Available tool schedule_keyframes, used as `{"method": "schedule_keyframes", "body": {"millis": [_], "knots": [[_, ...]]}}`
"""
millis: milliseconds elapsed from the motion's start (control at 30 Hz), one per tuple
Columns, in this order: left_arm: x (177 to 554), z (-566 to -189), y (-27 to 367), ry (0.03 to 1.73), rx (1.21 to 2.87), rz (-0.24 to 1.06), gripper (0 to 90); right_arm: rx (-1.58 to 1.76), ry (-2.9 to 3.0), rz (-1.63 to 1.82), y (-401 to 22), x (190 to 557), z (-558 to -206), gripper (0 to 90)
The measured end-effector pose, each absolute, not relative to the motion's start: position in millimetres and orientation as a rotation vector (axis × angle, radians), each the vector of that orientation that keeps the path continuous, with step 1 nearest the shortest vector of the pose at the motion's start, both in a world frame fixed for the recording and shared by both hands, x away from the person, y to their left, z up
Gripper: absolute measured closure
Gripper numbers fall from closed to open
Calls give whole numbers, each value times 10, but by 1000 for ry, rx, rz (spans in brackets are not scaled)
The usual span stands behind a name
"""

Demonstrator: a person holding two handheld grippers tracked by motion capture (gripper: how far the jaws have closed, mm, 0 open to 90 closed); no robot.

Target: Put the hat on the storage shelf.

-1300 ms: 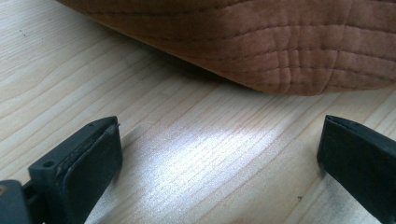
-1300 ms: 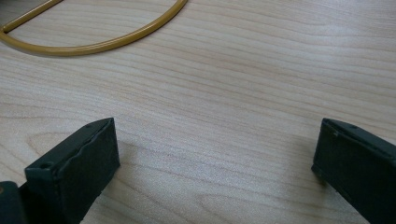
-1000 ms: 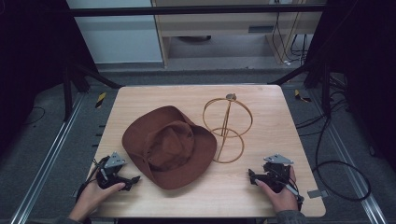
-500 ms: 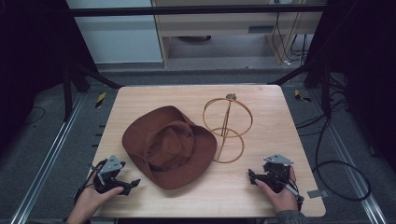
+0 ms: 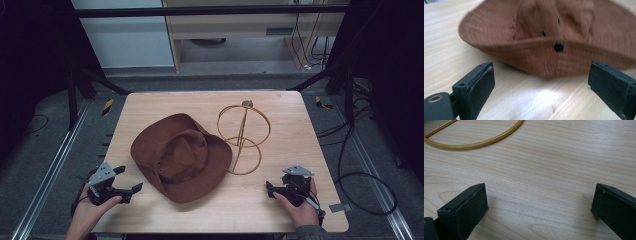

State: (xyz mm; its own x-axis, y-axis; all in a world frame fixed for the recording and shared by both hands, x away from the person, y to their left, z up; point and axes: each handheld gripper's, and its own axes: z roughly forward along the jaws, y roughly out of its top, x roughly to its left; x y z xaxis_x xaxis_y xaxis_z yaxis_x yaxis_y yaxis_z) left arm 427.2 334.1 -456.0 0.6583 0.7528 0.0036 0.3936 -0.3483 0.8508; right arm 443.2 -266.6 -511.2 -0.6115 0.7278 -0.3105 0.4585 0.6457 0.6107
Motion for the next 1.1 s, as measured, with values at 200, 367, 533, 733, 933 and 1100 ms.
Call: {"method": "schedule_keyframes", "body": {"millis": [200,367,533,733,933,1100], "knots": [[4389,-4416,3322,891,2005,500,65,921,2321,654,-2667,4432,-5112,5],[4611,-4236,3199,872,2096,459,63,922,2321,654,-2667,4432,-5112,5],[4881,-4016,3024,881,2150,367,73,922,2321,654,-2667,4432,-5112,4],[5127,-3780,2769,847,2220,347,75,922,2321,657,-2667,4433,-5113,5],[5364,-3687,2500,836,2256,327,67,922,2321,656,-2667,4433,-5112,5],[5478,-3682,2410,834,2293,325,62,922,2321,657,-2667,4433,-5112,5]]}}
